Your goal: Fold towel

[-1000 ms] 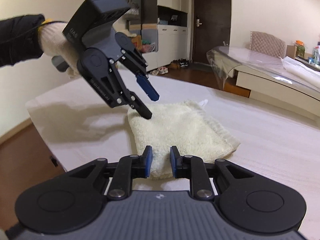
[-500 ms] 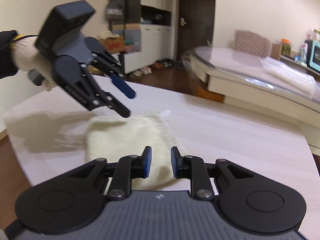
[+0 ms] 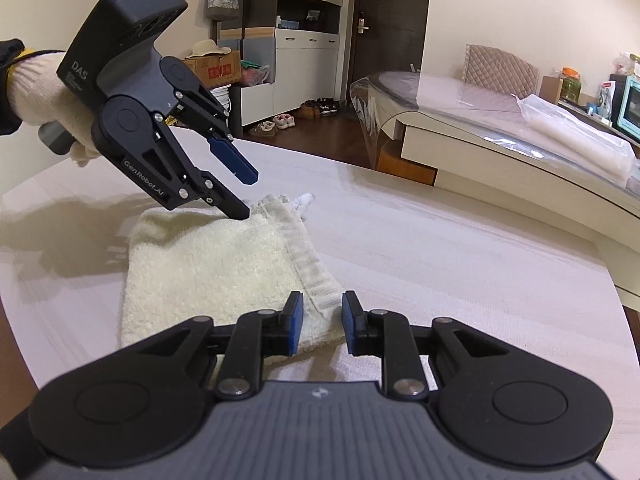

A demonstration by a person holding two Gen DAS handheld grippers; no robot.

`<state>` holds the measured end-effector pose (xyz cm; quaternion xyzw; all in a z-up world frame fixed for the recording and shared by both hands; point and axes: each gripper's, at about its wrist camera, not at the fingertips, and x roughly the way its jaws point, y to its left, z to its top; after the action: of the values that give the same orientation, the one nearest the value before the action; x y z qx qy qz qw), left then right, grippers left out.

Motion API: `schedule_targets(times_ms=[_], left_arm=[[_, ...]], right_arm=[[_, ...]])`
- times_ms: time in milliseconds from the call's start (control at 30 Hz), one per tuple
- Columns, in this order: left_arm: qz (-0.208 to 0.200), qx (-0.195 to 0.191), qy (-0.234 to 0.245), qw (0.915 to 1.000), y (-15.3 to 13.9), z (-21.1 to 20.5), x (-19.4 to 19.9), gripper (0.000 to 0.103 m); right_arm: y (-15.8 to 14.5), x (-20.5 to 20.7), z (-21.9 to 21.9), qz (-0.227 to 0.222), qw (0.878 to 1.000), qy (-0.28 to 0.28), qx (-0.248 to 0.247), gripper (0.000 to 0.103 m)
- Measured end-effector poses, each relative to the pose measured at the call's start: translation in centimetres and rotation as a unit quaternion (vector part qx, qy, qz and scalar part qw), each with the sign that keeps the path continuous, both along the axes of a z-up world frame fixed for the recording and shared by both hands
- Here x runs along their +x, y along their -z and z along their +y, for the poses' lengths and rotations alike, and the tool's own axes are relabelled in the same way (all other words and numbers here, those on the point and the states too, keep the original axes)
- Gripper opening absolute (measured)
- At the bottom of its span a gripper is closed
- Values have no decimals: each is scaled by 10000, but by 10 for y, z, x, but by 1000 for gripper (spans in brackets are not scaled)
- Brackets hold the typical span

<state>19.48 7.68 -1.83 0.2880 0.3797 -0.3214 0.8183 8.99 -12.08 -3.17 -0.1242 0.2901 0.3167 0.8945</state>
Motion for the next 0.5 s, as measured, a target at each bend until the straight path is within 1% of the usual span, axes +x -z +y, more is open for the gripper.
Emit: schedule_targets(times_ms=[67, 167, 367, 400, 500], left_arm=[[27, 5, 3, 10000, 0, 0, 1, 46], [30, 20, 1, 10000, 1, 1, 3, 49], [-14, 9, -95, 10000, 2, 2, 6, 59], [-22, 7, -114, 9999, 3, 2, 6, 63], [-58, 9, -149, 9999, 2, 1, 6, 62]], right_arm=[[0, 0, 1, -11, 10000, -25, -54, 25], [-1, 1, 2, -7, 10000, -34, -73, 25], [-2, -1, 1, -7, 10000, -17, -60, 25], [-2, -1, 2, -11, 10000, -12, -59, 26], [-2, 0, 2, -1, 10000, 3, -49, 26]])
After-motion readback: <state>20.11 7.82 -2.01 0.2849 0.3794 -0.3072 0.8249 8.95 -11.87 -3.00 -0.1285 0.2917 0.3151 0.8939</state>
